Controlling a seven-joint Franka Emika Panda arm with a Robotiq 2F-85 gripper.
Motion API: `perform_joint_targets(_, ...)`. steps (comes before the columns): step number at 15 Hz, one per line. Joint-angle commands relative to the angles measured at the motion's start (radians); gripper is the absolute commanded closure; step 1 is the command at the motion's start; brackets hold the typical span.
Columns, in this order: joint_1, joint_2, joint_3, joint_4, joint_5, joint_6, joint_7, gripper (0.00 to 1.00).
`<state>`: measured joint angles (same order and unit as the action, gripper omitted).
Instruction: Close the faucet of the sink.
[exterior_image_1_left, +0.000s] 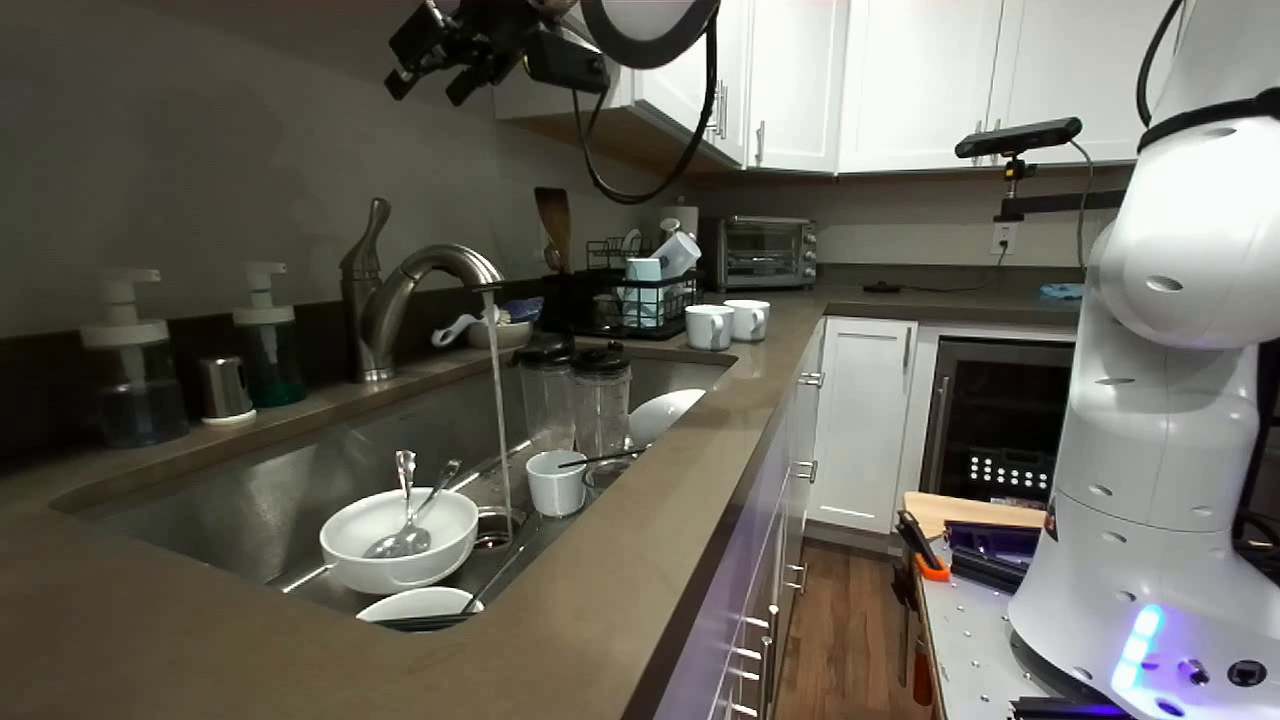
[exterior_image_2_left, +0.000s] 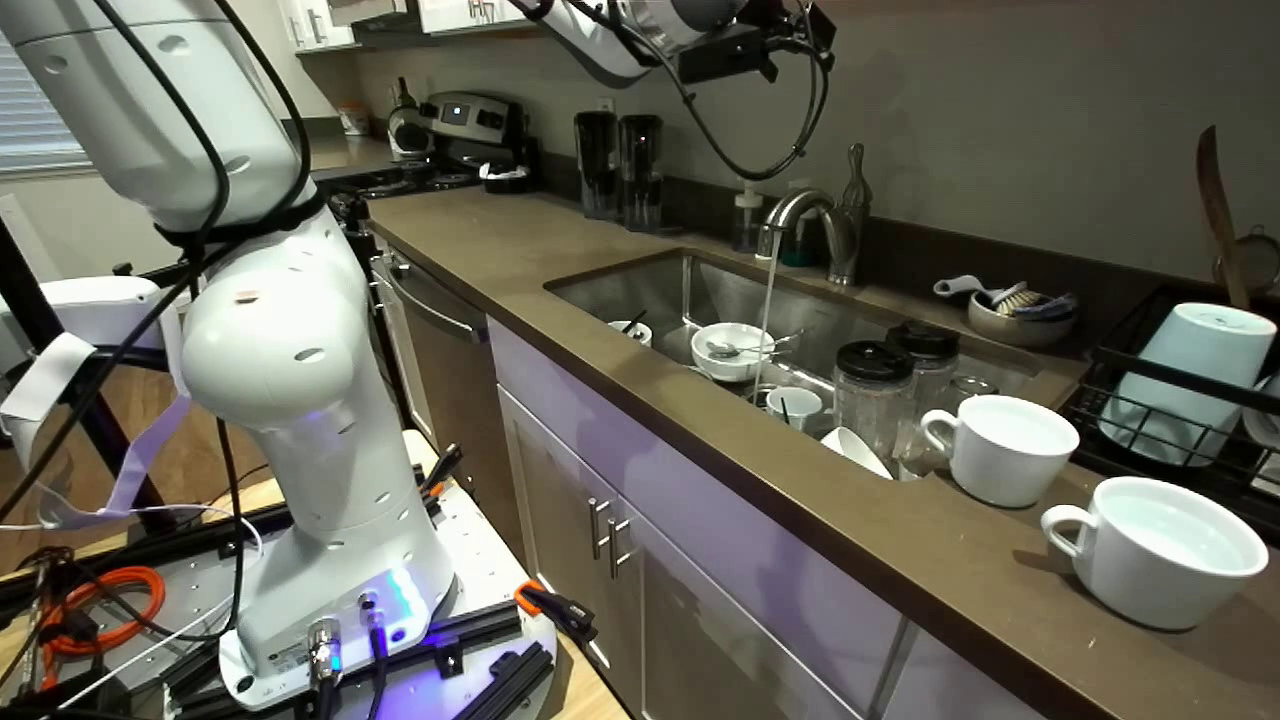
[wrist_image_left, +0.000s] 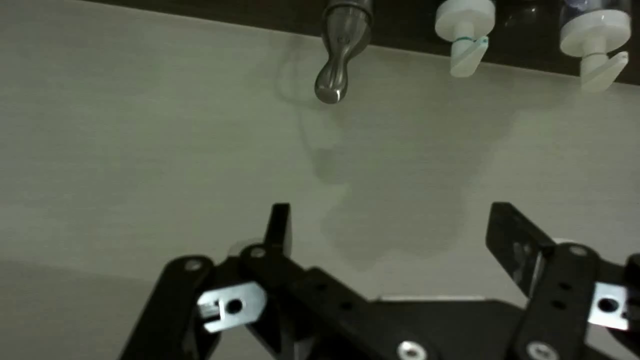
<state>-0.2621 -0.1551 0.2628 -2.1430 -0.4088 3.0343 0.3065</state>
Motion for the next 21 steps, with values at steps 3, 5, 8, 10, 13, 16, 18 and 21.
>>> perform_joint_targets(3, -0.081, 0.143, 0.036, 0.160, -0.177, 0.048, 0.125, 0.00)
perform_joint_targets(5, -0.075, 0.191, 0.028, 0.212, -0.226, 0.049, 0.165, 0.00)
perform_joint_targets(8, -0.052, 0.253, 0.013, 0.272, -0.285, 0.057, 0.228, 0.16)
perform_joint_targets(10, -0.039, 0.288, 0.001, 0.303, -0.323, 0.066, 0.265, 0.15)
perform_joint_targets(13, -0.016, 0.331, -0.027, 0.347, -0.382, 0.074, 0.325, 0.36)
perform_joint_targets(16, 0.010, 0.368, -0.053, 0.391, -0.419, 0.074, 0.365, 0.50)
perform_joint_targets(18, 0.028, 0.393, -0.068, 0.422, -0.431, 0.069, 0.378, 0.74)
perform_joint_targets(21, 0.047, 0.429, -0.077, 0.446, -0.416, 0.056, 0.372, 0.83)
